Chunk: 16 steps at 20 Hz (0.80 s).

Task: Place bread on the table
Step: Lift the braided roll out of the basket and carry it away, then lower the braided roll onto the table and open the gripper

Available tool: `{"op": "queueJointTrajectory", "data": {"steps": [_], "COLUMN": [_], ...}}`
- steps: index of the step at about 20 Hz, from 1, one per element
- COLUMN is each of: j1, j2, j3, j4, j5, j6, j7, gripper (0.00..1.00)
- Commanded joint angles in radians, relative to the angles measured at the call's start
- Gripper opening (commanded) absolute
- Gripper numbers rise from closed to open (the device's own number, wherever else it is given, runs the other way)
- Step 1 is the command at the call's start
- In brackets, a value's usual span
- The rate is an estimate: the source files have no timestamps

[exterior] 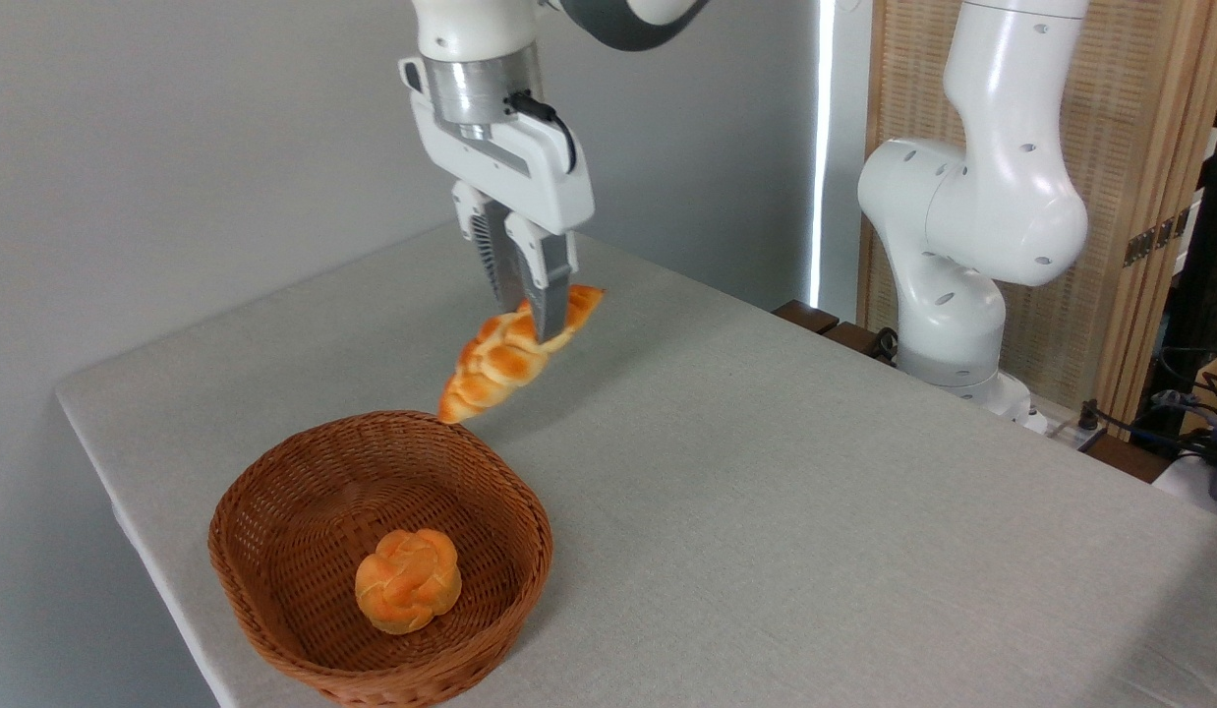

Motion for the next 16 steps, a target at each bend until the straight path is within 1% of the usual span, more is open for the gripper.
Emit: {"op": "queueJointTrajectory", "data": {"steps": [1,4,5,6,10,12,13,16], "j1": [-0.004,-0.009,-0.01,-0.01,-0.01,-0.01,-0.01,-0.01], "j2": [-0.036,-0.03,-0.028,-0.027,-0.027,-0.027,-0.025,-0.025], "j3": [0.005,0.003,0.003,0.003,0.003,0.003,0.003,0.005], "j4": [-0.075,-0.088,-0.089,-0.091,-0.095,-0.095,-0.095,-0.095], "j5": [-0.008,-0.006,-0.006,-0.005,-0.003,-0.003,-0.003,-0.003], "j6": [0.013,0.013,0.013,0.013,0.013,0.013,0.013,0.013], "j7": [0.031,0.032,0.032,0.032,0.034,0.034,0.034,0.036], "gripper": [0.55,0.56,0.57,0.62,0.69,0.77,0.83,0.88]}}
